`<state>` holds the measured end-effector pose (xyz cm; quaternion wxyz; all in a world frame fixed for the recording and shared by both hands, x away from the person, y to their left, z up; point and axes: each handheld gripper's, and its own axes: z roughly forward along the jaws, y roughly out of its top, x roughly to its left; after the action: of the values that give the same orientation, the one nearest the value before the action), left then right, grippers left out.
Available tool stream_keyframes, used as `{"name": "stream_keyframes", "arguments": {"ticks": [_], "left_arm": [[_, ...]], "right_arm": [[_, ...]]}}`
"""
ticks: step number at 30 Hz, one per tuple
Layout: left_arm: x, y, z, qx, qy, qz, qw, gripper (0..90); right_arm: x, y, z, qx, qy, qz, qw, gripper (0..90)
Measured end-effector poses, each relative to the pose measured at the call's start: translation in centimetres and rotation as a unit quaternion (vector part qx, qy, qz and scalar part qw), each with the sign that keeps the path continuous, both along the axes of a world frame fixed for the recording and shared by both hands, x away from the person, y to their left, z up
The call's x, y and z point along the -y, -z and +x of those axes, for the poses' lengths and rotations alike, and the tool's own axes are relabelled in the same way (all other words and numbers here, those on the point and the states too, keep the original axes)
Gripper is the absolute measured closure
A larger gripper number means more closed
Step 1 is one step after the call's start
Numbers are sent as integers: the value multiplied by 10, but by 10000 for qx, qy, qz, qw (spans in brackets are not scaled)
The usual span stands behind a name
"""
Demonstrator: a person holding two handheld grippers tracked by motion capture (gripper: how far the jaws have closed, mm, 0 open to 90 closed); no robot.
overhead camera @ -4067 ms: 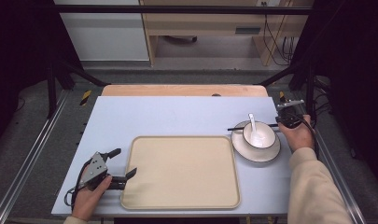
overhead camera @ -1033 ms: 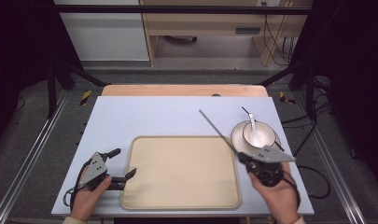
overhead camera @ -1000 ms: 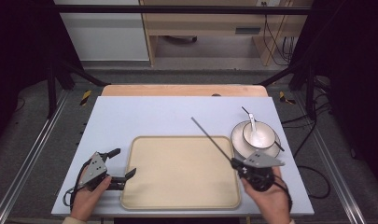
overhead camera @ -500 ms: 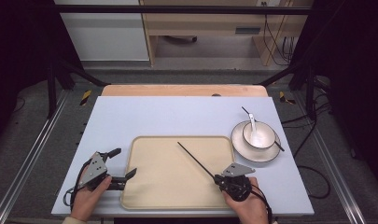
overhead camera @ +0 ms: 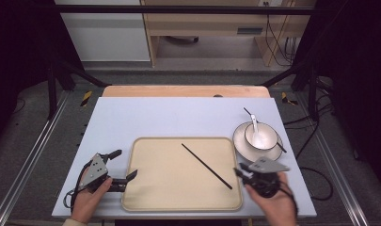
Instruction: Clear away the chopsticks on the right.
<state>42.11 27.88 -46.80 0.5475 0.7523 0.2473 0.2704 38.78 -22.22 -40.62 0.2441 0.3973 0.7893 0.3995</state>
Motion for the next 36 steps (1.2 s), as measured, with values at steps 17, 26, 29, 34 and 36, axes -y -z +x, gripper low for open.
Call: {"name": "stream_keyframes", "arguments": {"ticks": [17,26,29,34,36], "left_arm": [[1,3,2,-73,-34,15,10000,69],[2,3,1,-59,-8,48,10000,69],[1,3,2,-71,-12,73,9999,69],[2,4,2,-75,-5,79,9999,69],[2,4,2,-95,-3,59,9999,69]], "right_arm": [[143,23,85,-296,1161,97,9927,747],[139,38,102,-471,1149,-176,9921,737],[136,40,105,-505,1077,-231,9926,743],[134,46,109,-589,1002,-359,9926,796],[133,47,110,-637,951,-424,9925,826]]}}
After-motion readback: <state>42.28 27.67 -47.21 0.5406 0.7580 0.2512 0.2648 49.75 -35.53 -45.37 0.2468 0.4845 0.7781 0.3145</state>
